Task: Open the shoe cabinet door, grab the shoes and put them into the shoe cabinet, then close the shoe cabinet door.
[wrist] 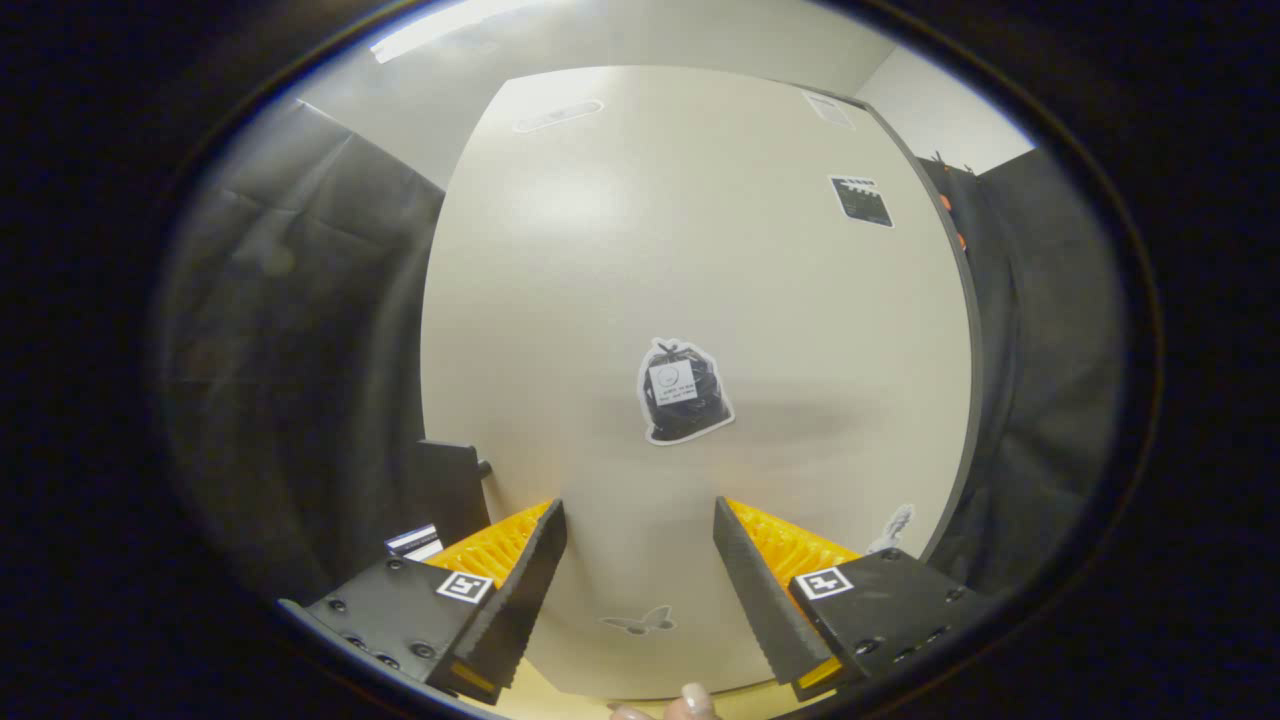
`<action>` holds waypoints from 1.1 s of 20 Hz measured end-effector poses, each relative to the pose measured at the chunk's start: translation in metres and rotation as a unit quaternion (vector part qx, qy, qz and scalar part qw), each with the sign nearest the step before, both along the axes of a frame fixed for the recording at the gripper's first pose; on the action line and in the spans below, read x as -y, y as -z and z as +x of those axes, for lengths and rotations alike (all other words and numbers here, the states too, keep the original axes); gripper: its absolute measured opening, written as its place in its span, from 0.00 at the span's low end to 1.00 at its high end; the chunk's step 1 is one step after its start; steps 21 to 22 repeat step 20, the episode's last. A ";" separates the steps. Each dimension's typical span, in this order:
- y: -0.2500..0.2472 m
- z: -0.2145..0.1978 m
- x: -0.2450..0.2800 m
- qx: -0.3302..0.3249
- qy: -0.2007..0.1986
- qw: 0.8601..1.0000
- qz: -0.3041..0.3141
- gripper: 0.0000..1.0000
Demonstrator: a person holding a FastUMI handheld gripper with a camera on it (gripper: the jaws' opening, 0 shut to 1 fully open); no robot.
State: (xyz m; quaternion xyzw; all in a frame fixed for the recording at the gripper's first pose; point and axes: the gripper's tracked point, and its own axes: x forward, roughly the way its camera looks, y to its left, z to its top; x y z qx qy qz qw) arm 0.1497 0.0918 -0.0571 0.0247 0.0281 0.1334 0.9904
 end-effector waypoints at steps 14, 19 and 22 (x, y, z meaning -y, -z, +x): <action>0.001 0.017 -0.003 0.011 0.051 0.999 -0.010 0.94; 0.003 0.018 -0.003 0.006 0.051 0.999 -0.003 0.94; 0.003 0.017 -0.002 0.005 0.050 0.999 -0.003 0.94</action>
